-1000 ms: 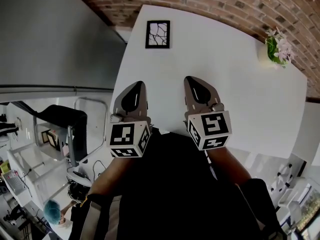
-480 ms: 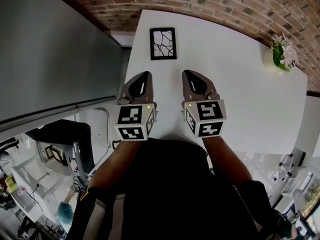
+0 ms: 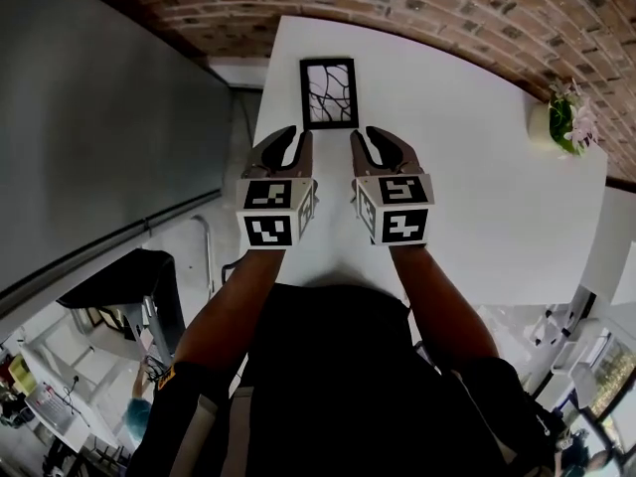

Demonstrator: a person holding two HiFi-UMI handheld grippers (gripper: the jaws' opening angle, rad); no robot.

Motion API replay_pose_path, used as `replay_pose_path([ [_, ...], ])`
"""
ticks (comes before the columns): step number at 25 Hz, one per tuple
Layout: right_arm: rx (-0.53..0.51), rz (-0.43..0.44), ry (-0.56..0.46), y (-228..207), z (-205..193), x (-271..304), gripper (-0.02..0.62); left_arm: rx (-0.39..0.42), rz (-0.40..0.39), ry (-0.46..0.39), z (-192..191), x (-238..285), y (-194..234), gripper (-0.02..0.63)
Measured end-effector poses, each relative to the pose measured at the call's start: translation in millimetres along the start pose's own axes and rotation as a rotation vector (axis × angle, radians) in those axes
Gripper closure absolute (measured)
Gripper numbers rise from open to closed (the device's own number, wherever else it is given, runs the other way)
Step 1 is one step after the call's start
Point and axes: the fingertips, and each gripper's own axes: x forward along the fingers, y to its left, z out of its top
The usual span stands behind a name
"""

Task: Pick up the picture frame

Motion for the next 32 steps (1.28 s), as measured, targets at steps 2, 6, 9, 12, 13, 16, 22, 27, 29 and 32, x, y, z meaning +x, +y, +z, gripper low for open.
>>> replay_pose_path([
  [2, 0.016, -0.006, 0.023, -5, -4, 10, 0.507, -0.009, -0.006, 0.026, -5, 11, 3, 0.522],
  [6, 0.03, -0.01, 0.056, -10, -11, 28, 0.493, -0.018, -0.007, 0.057, -13, 29, 8, 0.492],
  [9, 0.038, -0.01, 0.077, -12, -15, 42, 0.483, -0.02, -0.001, 0.088, -21, 41, 13, 0.469],
  [12, 0.058, -0.019, 0.105, -18, -22, 54, 0.474, -0.023, 0.007, 0.128, -30, 53, 20, 0.452],
  [13, 0.064, -0.027, 0.113, -21, -23, 58, 0.47, -0.027, 0.009, 0.137, -32, 56, 22, 0.449],
  [16, 0.082, -0.035, 0.134, -27, -29, 68, 0.463, -0.041, 0.009, 0.152, -35, 65, 23, 0.448],
  [22, 0.108, -0.031, 0.169, -32, -39, 81, 0.455, -0.06, 0.005, 0.186, -45, 80, 23, 0.446],
  [27, 0.123, -0.018, 0.177, -33, -40, 86, 0.454, -0.07, 0.006, 0.197, -51, 85, 22, 0.44],
  [29, 0.128, -0.015, 0.185, -33, -41, 88, 0.454, -0.074, 0.008, 0.201, -52, 87, 23, 0.439],
  [32, 0.128, -0.015, 0.199, -34, -42, 90, 0.454, -0.079, 0.014, 0.205, -53, 90, 24, 0.439],
])
